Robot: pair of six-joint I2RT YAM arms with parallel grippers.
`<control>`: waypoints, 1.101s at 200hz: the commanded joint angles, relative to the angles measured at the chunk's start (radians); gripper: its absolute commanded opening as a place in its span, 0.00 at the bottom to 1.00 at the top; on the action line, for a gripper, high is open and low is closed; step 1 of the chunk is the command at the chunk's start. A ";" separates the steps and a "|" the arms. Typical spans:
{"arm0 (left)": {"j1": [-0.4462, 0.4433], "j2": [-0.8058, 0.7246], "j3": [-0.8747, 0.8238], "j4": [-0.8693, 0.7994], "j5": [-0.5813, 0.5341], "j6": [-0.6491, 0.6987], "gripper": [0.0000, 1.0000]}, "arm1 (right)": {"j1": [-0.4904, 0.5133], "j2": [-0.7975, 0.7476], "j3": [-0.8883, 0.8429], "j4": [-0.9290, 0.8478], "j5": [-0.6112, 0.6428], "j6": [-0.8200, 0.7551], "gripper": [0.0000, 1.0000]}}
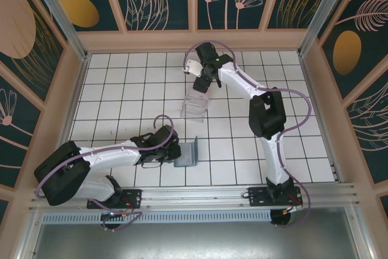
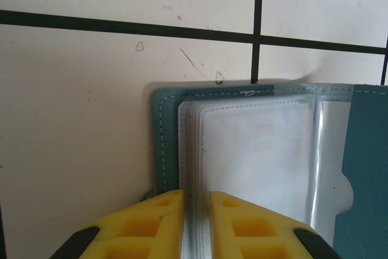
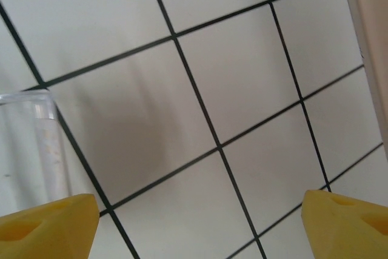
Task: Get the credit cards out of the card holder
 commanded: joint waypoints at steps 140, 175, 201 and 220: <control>-0.003 -0.032 -0.018 0.001 -0.041 -0.026 0.16 | 0.066 -0.427 -0.430 0.246 -0.379 1.182 0.62; -0.002 -0.048 -0.038 0.029 -0.027 -0.038 0.15 | 0.121 -0.550 -0.731 0.461 -0.549 1.588 0.47; -0.003 -0.052 -0.050 0.042 -0.015 -0.042 0.15 | 0.207 -0.600 -0.824 0.487 -0.510 1.684 0.43; -0.002 -0.061 -0.067 0.056 -0.005 -0.048 0.15 | 0.252 -0.604 -0.863 0.475 -0.511 1.711 0.42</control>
